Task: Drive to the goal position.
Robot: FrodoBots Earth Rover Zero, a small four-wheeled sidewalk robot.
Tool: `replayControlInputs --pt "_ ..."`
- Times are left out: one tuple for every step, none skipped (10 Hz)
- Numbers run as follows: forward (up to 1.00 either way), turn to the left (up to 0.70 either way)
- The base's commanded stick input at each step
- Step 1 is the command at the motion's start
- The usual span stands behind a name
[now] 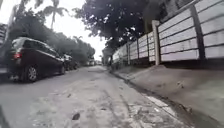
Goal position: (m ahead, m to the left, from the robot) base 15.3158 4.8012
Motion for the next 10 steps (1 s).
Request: replayControlInputs --pt "0.70 0.00" --pt "0.70 0.00" --pt "0.70 0.00" --pt "0.70 0.00" --pt "0.70 0.00" --pt "0.70 0.00" --pt "0.70 0.00" --pt "0.70 0.00" --pt "0.70 0.00" --pt "0.70 0.00"
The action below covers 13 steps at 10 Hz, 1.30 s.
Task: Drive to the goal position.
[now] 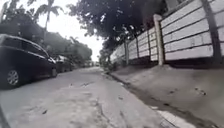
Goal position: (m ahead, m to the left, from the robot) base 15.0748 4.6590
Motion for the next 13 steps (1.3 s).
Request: replayControlInputs --pt "0.70 0.00" --pt "0.70 0.00" --pt "0.70 0.00" --pt "0.70 0.00" --pt "0.70 0.00" --pt "0.70 0.00" --pt "0.70 0.00" --pt "0.70 0.00" --pt "0.70 0.00" --pt "0.70 0.00" --pt "0.70 0.00" --pt "0.70 0.00" --pt "0.70 0.00"
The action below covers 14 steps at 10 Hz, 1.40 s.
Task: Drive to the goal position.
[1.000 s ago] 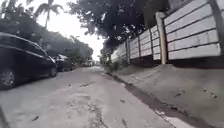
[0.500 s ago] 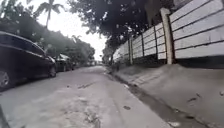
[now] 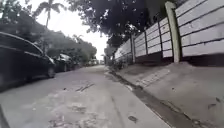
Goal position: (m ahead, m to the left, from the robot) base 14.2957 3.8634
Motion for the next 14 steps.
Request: replayControlInputs --pt "0.70 0.00" --pt "0.70 0.00" --pt "0.70 0.00" --pt "0.70 0.00" --pt "0.70 0.00" --pt "0.70 0.00" --pt "0.70 0.00" --pt "0.70 0.00" --pt "0.70 0.00" --pt "0.70 0.00" --pt "0.70 0.00" --pt "0.70 0.00" --pt "0.70 0.00" --pt "0.70 0.00"
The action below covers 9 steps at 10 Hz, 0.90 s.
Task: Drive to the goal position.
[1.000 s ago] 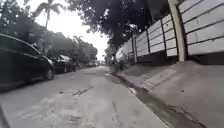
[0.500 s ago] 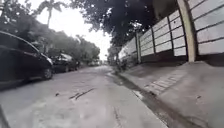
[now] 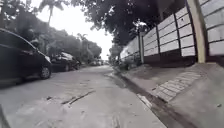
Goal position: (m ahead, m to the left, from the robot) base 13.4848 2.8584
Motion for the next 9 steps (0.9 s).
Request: replayControlInputs --pt "0.70 0.00" --pt "0.70 0.00" --pt "0.70 0.00" --pt "0.70 0.00" --pt "0.70 0.00" --pt "0.70 0.00" --pt "0.70 0.00" --pt "0.70 0.00" --pt "0.70 0.00"
